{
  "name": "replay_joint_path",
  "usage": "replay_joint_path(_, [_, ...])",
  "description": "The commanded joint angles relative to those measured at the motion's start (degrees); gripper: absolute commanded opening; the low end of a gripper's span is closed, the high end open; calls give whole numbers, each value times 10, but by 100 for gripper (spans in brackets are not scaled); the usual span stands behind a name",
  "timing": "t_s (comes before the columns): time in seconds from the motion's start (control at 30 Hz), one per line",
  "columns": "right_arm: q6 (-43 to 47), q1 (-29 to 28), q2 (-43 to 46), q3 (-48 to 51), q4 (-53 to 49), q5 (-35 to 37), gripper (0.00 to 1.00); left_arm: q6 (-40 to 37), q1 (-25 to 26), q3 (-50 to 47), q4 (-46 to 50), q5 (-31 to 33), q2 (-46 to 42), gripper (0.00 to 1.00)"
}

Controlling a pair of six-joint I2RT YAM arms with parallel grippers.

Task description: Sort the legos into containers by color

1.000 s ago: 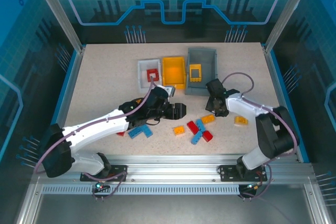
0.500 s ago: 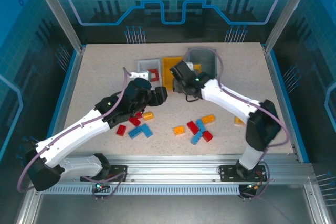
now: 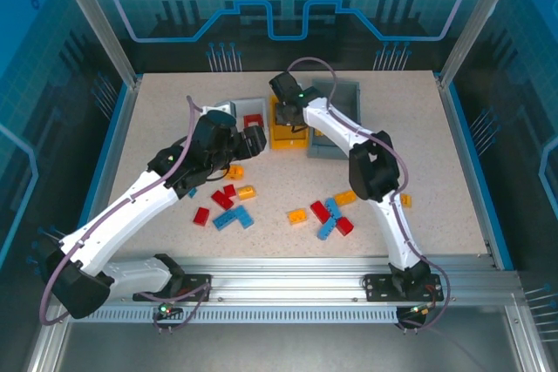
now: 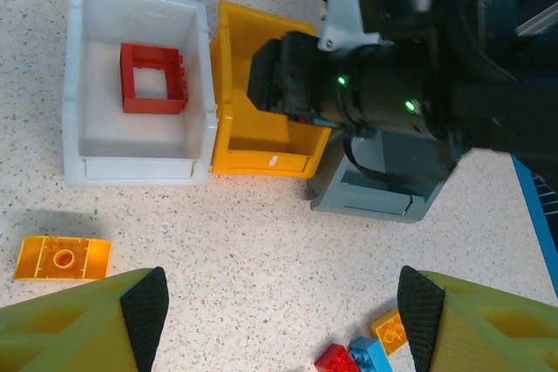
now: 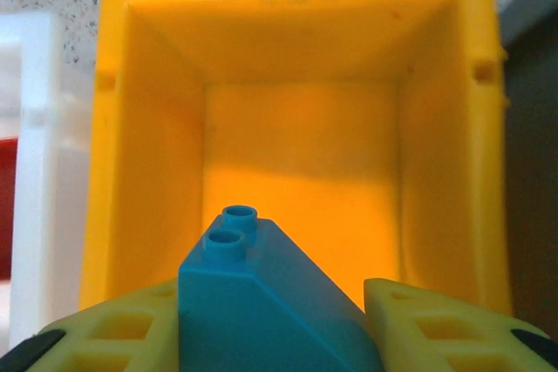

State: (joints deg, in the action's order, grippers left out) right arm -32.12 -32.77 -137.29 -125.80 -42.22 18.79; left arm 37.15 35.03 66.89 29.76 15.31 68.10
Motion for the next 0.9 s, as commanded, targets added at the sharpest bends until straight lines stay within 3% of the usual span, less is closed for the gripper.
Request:
replay_joint_path(0.0, [26,-1,-51,-90,-61,-21,42,-11,-3,-15,3,-14,-2,74])
replay_joint_path(0.2, [16,0,-45,-114,-77,-17,59,-11,-4,-26,14,-9,-10,74])
replay_joint_path(0.57, [37,-30,149,25,-12,22,57,0,-5,-36,63,5,-24,74])
replay_joint_path(0.7, [52,-58,239,110,29,27,55,16,-16,-37,112,2,-22,73])
replay_joint_path(0.87, [76,-115,384,322,135,-24,54,54,-61,-81,168,-26,-26,73])
